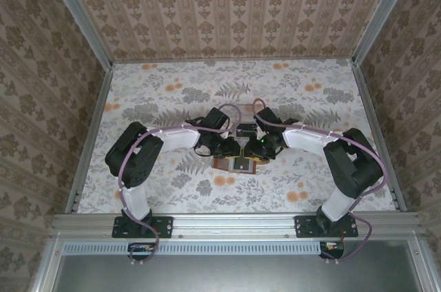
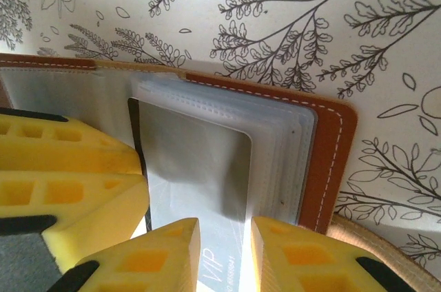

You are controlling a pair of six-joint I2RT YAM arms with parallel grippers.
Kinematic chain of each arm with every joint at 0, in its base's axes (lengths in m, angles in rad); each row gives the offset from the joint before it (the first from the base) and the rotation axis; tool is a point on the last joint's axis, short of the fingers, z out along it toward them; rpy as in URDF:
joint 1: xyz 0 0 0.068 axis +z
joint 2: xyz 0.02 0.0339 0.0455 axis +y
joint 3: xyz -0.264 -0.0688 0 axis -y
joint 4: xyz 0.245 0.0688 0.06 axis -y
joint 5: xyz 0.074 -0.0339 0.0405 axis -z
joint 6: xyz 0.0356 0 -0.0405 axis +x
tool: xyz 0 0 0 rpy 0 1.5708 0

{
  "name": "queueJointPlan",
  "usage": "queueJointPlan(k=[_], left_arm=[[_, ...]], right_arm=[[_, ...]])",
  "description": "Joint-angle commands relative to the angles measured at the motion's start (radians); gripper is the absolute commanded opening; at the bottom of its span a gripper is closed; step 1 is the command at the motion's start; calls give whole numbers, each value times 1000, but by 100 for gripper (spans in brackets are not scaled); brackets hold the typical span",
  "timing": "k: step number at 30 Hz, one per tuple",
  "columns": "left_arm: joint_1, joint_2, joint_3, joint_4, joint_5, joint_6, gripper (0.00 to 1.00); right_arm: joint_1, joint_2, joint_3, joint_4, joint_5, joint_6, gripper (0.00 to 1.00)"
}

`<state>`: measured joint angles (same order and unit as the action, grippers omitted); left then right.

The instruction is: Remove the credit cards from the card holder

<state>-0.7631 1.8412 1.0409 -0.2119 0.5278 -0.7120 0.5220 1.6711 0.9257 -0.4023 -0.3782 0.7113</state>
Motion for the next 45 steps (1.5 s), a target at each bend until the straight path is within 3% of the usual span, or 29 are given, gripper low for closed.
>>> queueJointPlan(k=[1, 19, 32, 45], left_arm=[[5, 2, -13, -37, -15, 3, 23], [5, -47, 12, -111, -68, 31, 25], [22, -64, -19, -65, -49, 1, 31], [24, -11, -49, 15, -3, -26, 27]], right_arm=[[4, 18, -9, -25, 26, 1, 27], [4, 5, 14, -107, 110, -34, 27], [12, -1, 35, -115, 105, -36, 26], [18, 21, 36, -95, 84, -32, 26]])
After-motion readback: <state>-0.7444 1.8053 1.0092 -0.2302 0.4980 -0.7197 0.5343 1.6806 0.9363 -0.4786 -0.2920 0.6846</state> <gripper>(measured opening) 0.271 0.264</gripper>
